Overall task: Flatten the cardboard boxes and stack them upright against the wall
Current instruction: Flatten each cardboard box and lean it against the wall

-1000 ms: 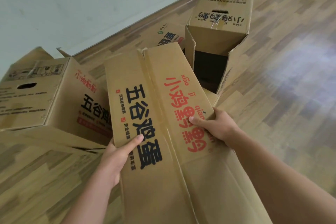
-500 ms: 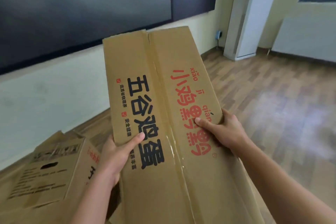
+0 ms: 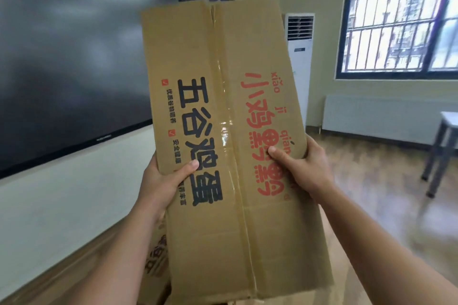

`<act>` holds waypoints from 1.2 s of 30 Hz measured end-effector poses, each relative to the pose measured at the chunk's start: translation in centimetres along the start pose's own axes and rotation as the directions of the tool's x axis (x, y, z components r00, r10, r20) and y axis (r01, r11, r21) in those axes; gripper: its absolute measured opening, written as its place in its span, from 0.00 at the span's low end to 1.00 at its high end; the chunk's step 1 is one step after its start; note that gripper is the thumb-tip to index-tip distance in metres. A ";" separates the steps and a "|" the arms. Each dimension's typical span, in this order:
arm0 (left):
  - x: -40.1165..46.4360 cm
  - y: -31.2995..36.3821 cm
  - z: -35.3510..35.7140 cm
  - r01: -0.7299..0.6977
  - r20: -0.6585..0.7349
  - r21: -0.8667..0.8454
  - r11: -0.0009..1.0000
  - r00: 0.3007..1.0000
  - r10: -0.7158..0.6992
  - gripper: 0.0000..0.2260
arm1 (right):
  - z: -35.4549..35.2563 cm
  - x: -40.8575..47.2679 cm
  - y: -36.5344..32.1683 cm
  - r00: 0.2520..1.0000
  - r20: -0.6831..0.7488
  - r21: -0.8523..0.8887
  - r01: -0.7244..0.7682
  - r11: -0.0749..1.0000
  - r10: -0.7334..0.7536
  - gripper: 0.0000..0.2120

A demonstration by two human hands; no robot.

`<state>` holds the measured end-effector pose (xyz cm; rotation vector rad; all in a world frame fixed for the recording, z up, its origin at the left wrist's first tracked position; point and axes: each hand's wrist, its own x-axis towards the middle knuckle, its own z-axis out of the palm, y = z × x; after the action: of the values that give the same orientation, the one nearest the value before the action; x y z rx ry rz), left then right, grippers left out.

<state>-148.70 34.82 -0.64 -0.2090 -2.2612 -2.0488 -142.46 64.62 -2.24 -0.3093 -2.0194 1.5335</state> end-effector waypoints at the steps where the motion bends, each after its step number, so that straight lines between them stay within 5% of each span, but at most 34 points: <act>1: 0.8 0.8 2.5 -0.017 0.008 0.001 1.000 1.000 0.017 0.31 | -1.8 1.7 0.0 1.000 -0.012 -0.007 0.017 1.000 -0.017 0.38; 14: 14.8 4.0 28.1 -0.071 0.151 -0.030 0.997 0.986 0.075 0.37 | -17.4 22.3 6.2 0.990 -0.144 -0.071 -0.005 0.997 -0.005 0.33; 36: 58.9 -2.1 65.0 -0.054 0.202 -0.062 0.997 0.977 0.065 0.42 | -23.3 74.7 25.6 0.988 -0.149 -0.116 -0.056 0.992 0.039 0.27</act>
<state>-205.23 101.90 -0.29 -0.5070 -2.2778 -2.1514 -193.33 129.27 0.52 -0.5063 -2.0037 1.3780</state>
